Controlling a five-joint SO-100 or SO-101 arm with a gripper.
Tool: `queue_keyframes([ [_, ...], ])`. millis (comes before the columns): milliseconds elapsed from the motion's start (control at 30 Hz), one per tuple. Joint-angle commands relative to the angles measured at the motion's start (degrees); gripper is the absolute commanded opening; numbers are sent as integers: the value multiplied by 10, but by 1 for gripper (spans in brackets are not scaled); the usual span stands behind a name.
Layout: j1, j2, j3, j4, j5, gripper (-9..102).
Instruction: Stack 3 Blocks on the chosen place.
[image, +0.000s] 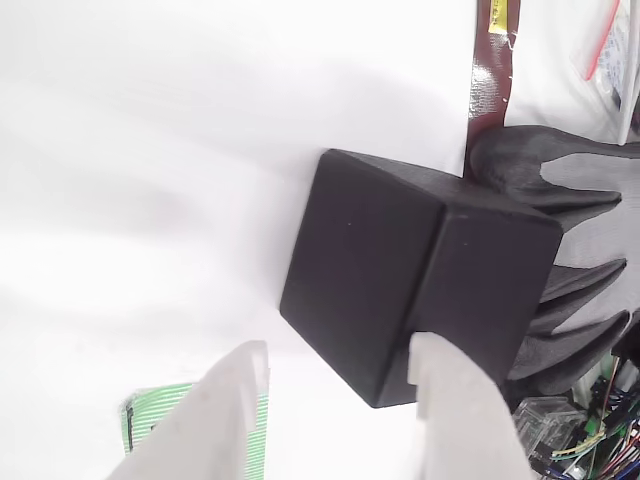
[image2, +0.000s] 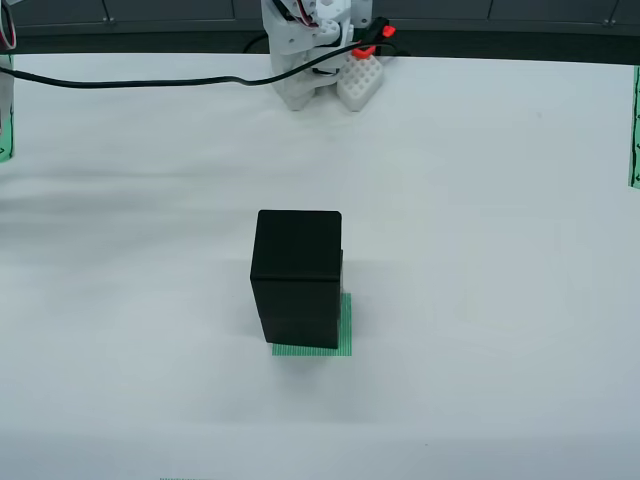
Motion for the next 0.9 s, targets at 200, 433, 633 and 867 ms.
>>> queue_keyframes([
  [200,-19,29,67,39,-25,9],
  [433,-47,118,140,56,-30,9],
  [633,-72,205,119,54,-7,17],
  [867,-41,164,44,52,-5,34],
])
